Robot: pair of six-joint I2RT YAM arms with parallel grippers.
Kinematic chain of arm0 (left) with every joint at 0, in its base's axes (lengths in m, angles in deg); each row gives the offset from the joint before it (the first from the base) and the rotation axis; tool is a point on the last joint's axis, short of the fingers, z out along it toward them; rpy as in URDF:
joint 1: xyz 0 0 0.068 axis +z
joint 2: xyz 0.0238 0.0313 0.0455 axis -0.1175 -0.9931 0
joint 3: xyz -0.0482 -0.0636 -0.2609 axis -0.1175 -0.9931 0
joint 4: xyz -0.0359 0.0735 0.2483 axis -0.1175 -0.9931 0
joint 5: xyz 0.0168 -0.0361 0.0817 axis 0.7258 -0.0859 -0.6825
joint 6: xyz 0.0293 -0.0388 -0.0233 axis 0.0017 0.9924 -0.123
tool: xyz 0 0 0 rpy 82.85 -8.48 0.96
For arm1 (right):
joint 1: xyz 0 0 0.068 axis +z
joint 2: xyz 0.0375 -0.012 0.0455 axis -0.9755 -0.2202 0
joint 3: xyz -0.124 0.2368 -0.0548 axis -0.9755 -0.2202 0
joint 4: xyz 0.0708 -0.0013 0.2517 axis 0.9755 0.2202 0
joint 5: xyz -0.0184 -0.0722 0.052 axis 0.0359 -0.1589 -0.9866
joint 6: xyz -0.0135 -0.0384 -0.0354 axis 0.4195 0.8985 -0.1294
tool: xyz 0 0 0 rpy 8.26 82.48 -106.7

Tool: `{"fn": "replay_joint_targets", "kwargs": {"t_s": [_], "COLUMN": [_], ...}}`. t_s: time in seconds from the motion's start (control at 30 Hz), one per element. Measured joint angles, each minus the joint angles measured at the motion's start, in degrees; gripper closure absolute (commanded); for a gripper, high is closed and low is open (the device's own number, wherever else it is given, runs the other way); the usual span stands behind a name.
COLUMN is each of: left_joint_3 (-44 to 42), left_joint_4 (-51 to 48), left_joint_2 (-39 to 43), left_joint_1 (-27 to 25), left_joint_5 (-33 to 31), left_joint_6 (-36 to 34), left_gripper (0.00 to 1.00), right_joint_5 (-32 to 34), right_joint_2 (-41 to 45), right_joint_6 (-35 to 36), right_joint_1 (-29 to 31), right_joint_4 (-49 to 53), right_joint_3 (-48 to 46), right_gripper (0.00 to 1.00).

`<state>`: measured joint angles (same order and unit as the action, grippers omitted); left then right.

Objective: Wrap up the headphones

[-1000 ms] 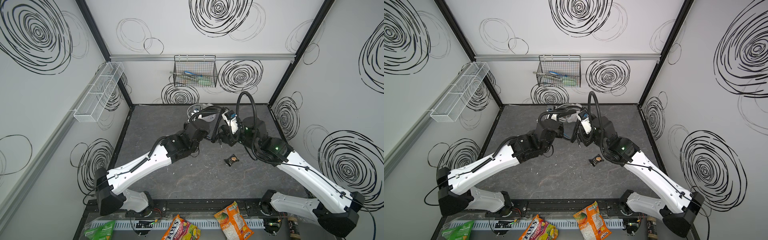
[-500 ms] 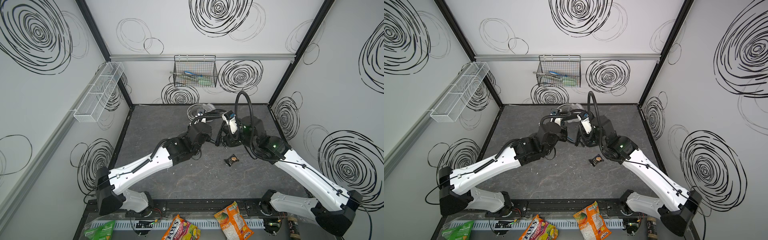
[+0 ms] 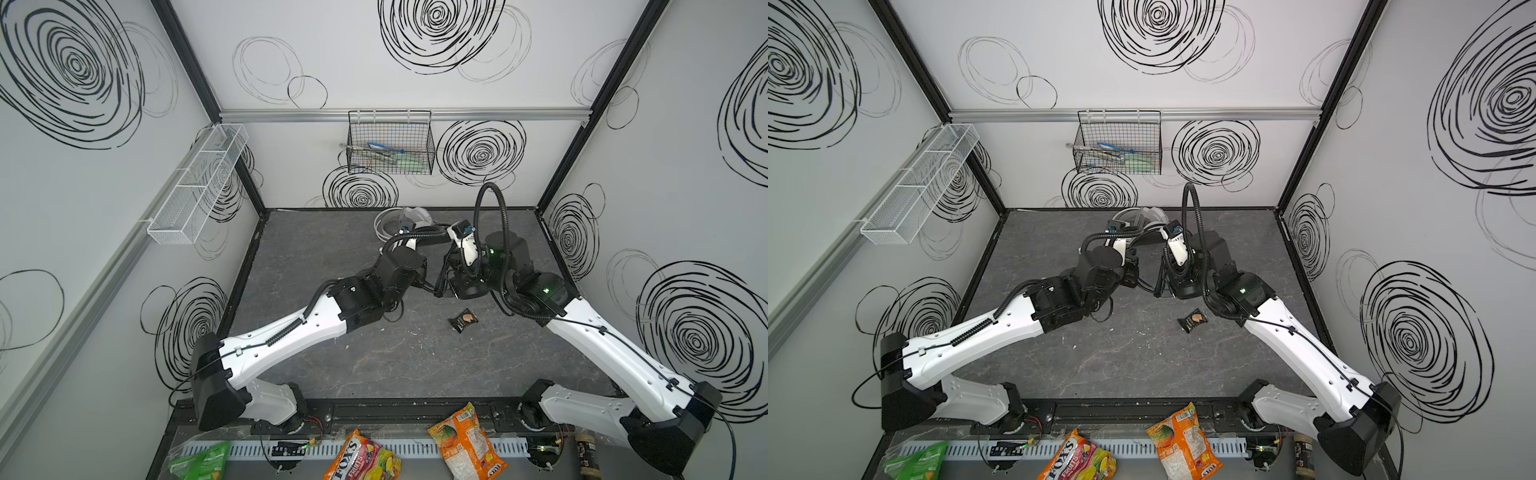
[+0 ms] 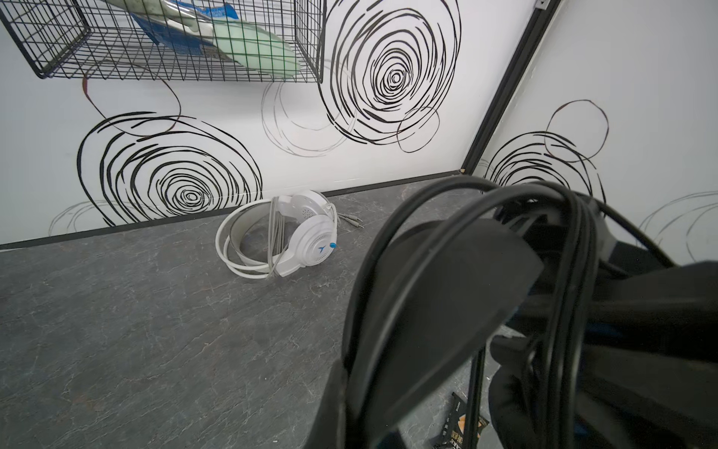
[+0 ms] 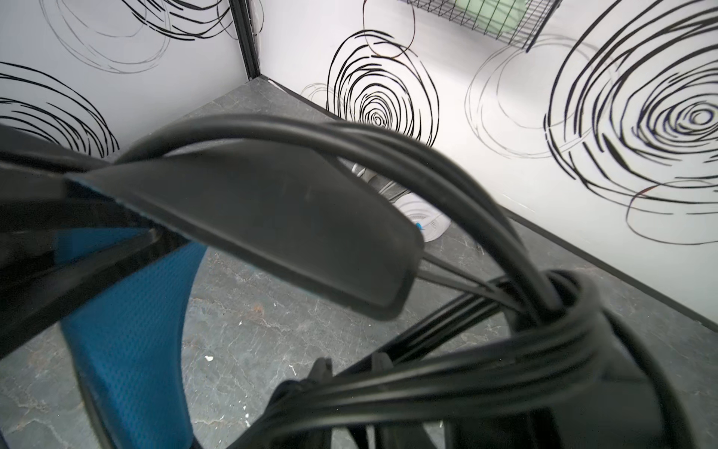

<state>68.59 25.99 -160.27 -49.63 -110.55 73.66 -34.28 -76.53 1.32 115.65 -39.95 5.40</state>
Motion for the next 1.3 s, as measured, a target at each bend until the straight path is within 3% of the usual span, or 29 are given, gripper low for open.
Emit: {"fn": "replay_joint_targets", "kwargs": {"t_s": [0.13,0.3,0.7,0.93,1.3], "left_joint_3": [-0.02,-1.05,-2.19,-2.86,-6.38], "left_joint_4": [0.00,1.57,0.33,-6.14,-11.19], "left_joint_2": [0.00,0.00,0.00,-0.31,-1.62], "left_joint_1": [0.00,0.04,1.25,1.55,1.90], "left_joint_5": [0.52,1.73,5.01,8.13,9.20], "left_joint_6": [0.76,2.43,6.21,9.62,13.75], "left_gripper": [1.00,1.00,1.00,1.00,1.00], "right_joint_5": [-0.35,-0.26,-0.92,-4.59,-7.13], "right_joint_2": [0.72,2.32,4.92,9.09,4.33], "right_joint_6": [-0.15,-0.13,0.17,-1.46,-4.46], "right_joint_1": [-0.48,-0.63,-0.61,-0.02,0.66], "right_joint_4": [-3.41,-6.01,-8.09,-14.58,-15.96], "right_joint_3": [-1.51,-2.99,-6.71,-17.97,-22.56], "right_gripper": [0.54,0.45,0.39,0.41,0.40]}}
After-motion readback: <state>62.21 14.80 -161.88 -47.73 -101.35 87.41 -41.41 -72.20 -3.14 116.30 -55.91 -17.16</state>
